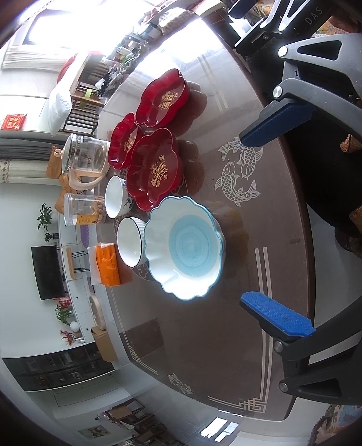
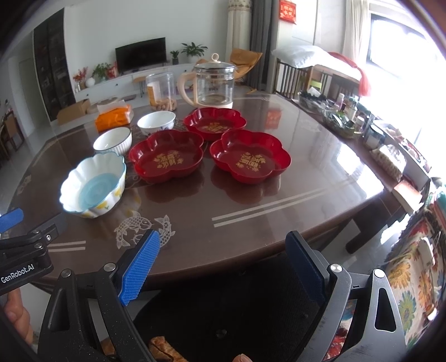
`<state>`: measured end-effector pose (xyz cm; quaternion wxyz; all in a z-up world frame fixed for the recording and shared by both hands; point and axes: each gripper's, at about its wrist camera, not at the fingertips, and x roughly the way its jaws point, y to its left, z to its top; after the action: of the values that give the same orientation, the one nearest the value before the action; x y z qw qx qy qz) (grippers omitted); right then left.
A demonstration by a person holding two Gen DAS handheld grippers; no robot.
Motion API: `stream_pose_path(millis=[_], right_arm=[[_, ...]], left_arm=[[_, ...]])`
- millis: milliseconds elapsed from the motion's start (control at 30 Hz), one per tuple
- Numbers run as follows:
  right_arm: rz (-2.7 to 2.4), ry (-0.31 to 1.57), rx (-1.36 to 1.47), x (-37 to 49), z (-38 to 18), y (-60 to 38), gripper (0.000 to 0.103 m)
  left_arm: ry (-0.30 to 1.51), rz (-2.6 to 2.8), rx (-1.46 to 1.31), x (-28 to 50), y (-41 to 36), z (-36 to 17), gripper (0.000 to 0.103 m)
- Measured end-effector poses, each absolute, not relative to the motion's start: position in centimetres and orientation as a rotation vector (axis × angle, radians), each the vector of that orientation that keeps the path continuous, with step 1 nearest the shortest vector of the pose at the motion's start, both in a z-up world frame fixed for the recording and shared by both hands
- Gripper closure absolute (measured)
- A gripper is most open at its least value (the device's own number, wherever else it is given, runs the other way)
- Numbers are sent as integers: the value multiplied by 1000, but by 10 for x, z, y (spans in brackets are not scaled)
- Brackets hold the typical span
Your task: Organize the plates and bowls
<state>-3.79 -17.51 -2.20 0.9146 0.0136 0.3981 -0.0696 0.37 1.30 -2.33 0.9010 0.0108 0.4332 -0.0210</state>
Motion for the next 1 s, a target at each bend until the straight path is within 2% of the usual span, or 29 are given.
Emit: stream_pose_path(millis=[733,1000], right_arm=[[-128,834,36,-39,-27,-175,10],[-115,844,59,-30,-29,-183,10]], left_arm=[[930,-106,17,6,5,-29,0],[954,-169,34,43,6,-21,0]])
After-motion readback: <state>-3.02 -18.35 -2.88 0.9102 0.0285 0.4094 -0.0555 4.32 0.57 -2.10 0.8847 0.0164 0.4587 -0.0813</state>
